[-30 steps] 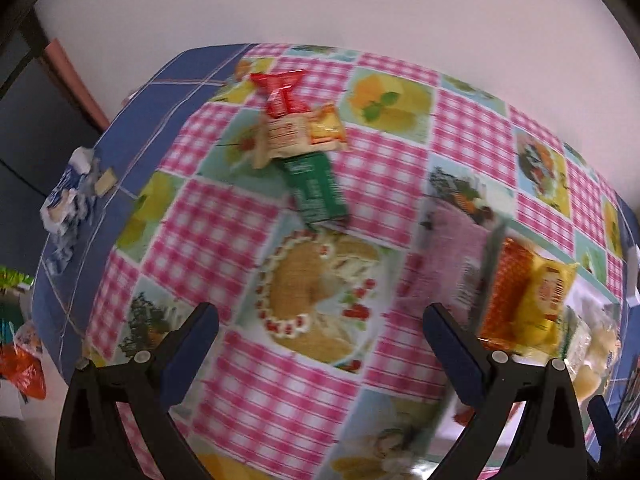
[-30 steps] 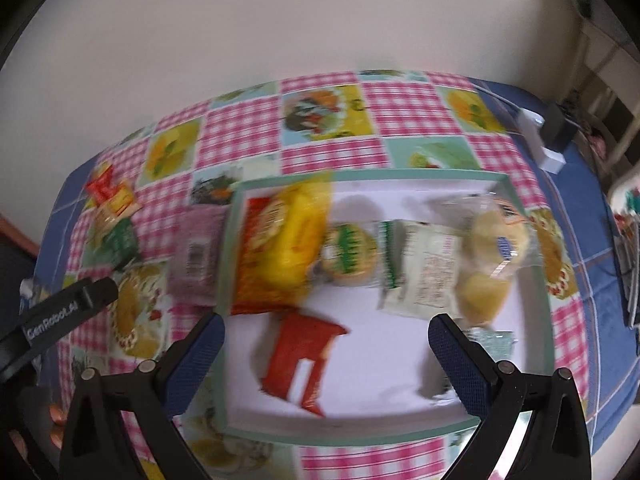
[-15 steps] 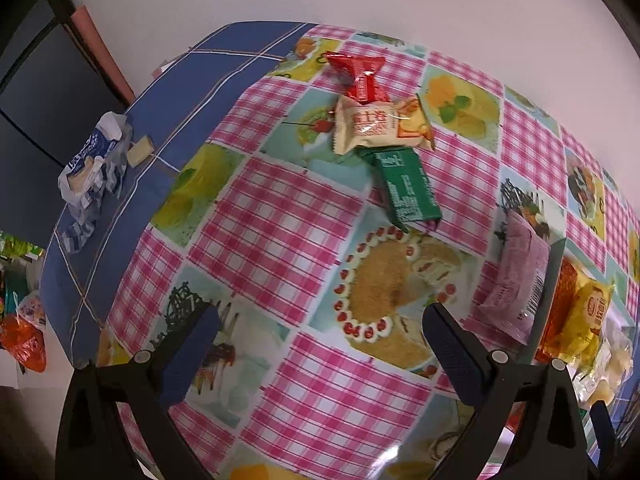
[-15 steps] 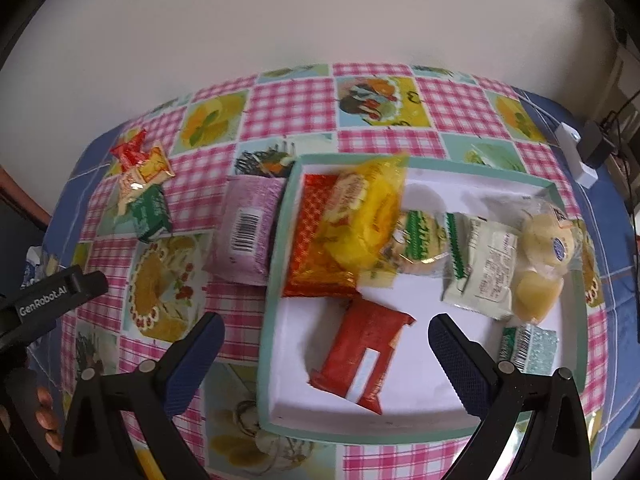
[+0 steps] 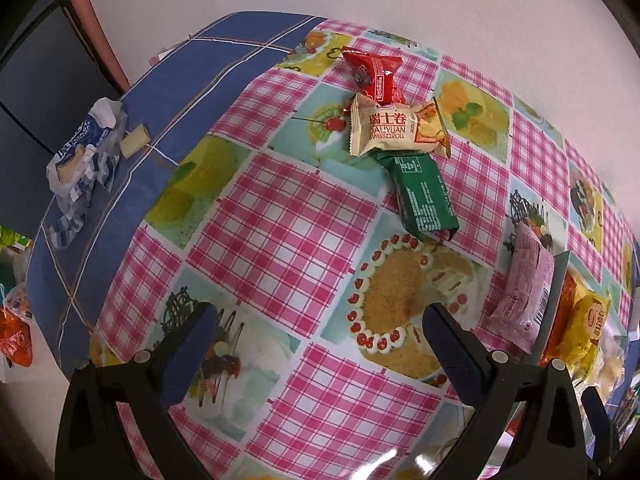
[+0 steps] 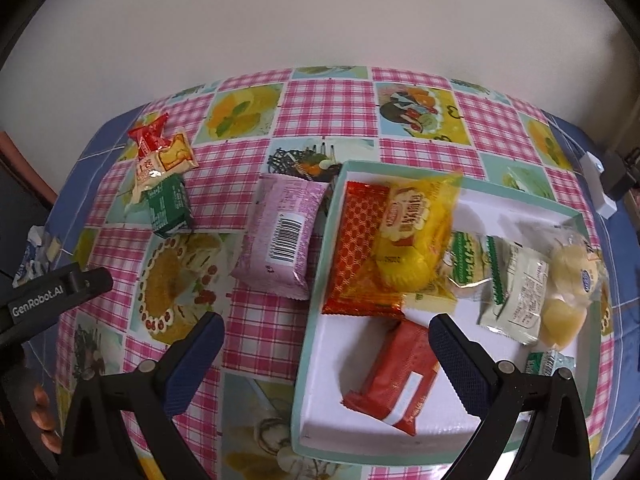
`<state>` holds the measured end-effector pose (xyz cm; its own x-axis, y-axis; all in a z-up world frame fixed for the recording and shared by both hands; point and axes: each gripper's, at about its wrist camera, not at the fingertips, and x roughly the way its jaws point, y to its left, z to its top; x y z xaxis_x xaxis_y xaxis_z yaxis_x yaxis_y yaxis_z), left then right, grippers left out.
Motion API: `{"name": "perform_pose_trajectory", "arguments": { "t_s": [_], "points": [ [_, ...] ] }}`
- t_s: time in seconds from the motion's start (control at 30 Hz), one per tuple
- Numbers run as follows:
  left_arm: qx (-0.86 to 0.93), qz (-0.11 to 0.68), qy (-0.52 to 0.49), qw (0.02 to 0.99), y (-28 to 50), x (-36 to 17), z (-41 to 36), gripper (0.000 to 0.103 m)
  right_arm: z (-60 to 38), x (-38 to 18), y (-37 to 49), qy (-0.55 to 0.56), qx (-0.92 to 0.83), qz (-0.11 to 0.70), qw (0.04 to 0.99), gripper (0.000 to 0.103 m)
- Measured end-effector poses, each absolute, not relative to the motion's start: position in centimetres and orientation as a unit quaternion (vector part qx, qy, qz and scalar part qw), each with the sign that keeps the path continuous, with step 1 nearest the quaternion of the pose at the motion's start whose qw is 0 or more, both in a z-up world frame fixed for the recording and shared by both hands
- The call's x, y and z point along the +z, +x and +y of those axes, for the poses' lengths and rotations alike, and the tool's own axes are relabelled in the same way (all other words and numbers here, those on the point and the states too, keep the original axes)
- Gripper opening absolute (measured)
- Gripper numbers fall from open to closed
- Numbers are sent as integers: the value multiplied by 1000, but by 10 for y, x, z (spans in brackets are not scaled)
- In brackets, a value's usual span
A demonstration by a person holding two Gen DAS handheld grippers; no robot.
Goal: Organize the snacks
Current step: 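Move both tools back over the remaining snack pile, then grasp the yellow-white roll pack with the right tool while the left tool grasps the red pack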
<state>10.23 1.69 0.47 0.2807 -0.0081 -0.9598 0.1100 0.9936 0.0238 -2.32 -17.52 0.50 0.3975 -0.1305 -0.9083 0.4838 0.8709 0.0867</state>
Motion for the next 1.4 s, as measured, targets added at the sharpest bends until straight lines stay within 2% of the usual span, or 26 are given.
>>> {"name": "perform_pose_trajectory", "arguments": {
  "t_s": [0.37,0.7,1.2,1.4],
  "points": [
    [-75,581,22,810,136,0,36,102,-166,19,4,145,-173,480,848,103],
    [-110,552,60,825,190,16,44,102,-150,19,63,139,-124,481,857,103],
    [-138,574,-5,807,275,-15,58,102,-116,-19,184,162,-45,496,852,103],
    [-138,577,-20,805,293,-29,60,102,-99,-38,212,127,-36,511,849,103]
  ]
}}
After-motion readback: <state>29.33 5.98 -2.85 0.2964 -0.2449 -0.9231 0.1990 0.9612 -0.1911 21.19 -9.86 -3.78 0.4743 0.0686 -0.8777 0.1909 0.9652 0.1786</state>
